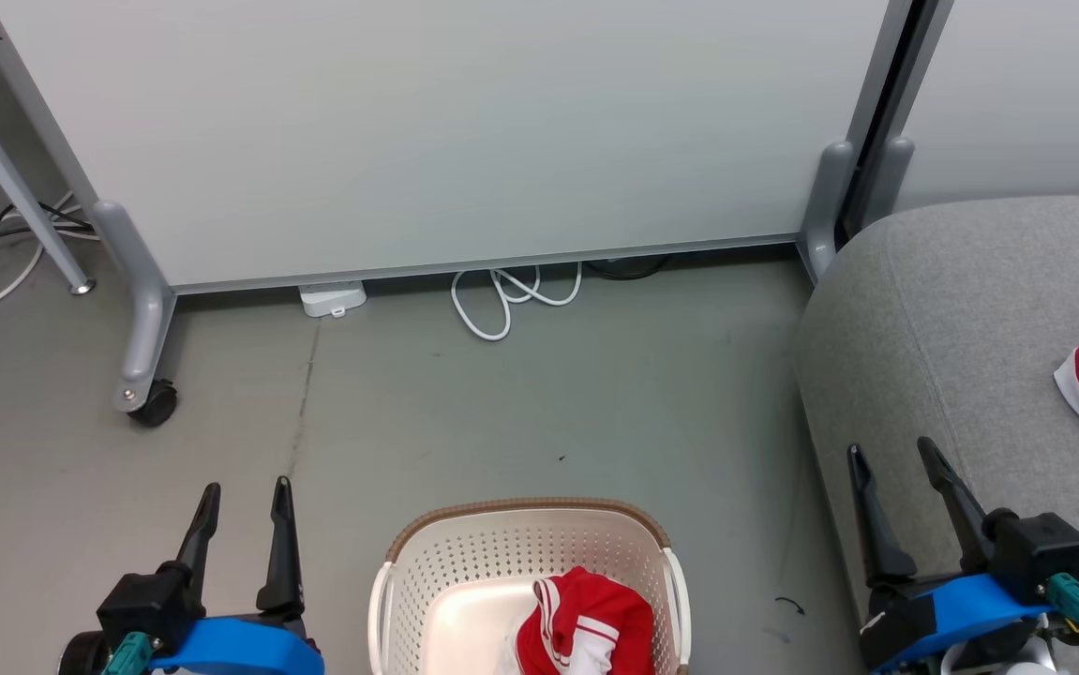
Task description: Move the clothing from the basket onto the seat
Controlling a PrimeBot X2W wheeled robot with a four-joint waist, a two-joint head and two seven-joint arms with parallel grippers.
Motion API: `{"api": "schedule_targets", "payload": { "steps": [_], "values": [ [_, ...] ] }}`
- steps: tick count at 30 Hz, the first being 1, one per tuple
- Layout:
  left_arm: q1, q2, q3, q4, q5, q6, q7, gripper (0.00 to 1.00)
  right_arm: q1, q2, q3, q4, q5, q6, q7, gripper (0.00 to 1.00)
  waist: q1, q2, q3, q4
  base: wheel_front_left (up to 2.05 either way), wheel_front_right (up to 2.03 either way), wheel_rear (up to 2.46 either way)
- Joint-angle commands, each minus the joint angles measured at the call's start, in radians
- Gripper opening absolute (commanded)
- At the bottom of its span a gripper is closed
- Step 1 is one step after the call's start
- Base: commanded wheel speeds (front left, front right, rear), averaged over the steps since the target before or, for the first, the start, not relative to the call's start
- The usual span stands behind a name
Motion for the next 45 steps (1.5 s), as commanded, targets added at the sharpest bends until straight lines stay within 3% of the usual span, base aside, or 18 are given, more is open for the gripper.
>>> {"api": "schedule_targets", "payload": {
  "steps": [1, 29, 37, 45],
  "values": [
    [0.003, 0.002, 0.005, -0.003, 0.009, -0.007, -0.003, 1.00, 0.013, 0.000, 0.002, -0.006, 0.005, 0.000, 0.002, 1.00, 0.0000, 0.0000, 0.002, -0.003, 0.00, 0.00, 0.00],
    [-0.040, 0.008, -0.031, -0.001, 0.002, -0.005, -0.003, 1.00, -0.026, 0.000, 0.019, -0.014, 0.035, 0.000, 0.003, 1.00, 0.0000, 0.0000, 0.064, -0.039, 0.00, 0.00, 0.00],
    [-0.101, 0.016, -0.064, 0.047, -0.009, -0.005, -0.003, 1.00, -0.068, 0.000, 0.045, -0.037, 0.045, 0.000, -0.007, 1.00, 0.0000, 0.0000, 0.175, -0.090, 0.00, 0.00, 0.00],
    [-0.226, 0.035, -0.150, 0.194, -0.033, -0.005, -0.003, 1.00, -0.140, 0.000, 0.085, -0.056, 0.048, 0.000, -0.022, 1.00, 0.0000, 0.0000, 0.347, -0.170, 0.00, 0.00, 0.00]
  ]
}}
